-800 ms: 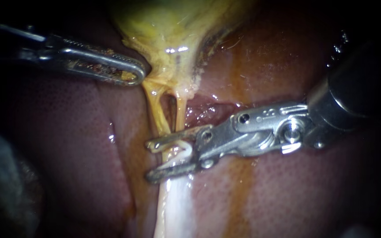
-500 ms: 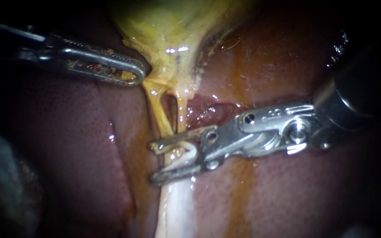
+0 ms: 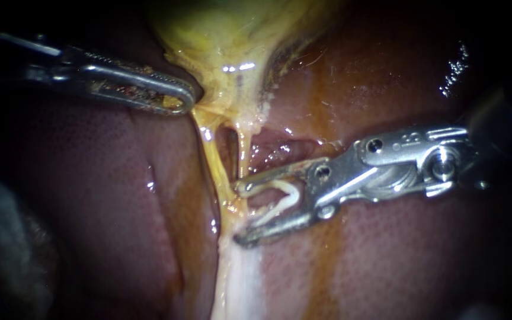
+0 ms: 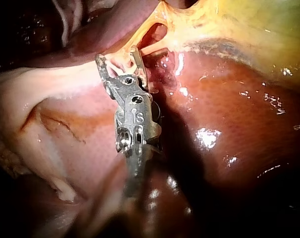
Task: Clipping first clip left tube
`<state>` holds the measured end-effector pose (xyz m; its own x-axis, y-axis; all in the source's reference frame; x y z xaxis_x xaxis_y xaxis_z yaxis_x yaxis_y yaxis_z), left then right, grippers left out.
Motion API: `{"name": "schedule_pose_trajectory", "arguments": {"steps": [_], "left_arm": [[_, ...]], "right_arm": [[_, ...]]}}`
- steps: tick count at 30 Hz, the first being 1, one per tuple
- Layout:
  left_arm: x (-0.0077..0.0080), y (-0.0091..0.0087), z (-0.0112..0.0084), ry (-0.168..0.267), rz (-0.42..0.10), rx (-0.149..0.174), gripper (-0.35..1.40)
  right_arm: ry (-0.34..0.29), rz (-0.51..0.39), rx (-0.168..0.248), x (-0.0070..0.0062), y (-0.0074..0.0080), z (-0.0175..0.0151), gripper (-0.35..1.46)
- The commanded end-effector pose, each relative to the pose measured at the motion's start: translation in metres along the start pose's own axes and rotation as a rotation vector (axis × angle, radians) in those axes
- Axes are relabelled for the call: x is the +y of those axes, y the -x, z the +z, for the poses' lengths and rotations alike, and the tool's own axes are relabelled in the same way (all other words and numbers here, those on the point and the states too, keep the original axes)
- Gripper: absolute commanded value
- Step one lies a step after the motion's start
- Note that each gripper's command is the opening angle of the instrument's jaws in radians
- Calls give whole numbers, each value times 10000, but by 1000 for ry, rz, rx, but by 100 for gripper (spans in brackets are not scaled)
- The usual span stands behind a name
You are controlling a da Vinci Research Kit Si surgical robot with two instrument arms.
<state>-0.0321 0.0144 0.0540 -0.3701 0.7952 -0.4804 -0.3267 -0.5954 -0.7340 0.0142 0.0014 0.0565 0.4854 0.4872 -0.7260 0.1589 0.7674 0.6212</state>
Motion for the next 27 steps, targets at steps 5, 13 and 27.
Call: {"name": "schedule_pose_trajectory", "arguments": {"steps": [5, 13, 27], "left_arm": [[0, 0, 0, 0, 0, 0, -35], [0, 0, 0, 0, 0, 0, -35], [0, 0, 0, 0, 0, 0, -35]], "right_arm": [[0, 0, 6, 6, 4, 1, 42], [-6, 56, 53, 14, 11, 17, 44], [0, 114, 81, 28, 36, 36, 45]]}}
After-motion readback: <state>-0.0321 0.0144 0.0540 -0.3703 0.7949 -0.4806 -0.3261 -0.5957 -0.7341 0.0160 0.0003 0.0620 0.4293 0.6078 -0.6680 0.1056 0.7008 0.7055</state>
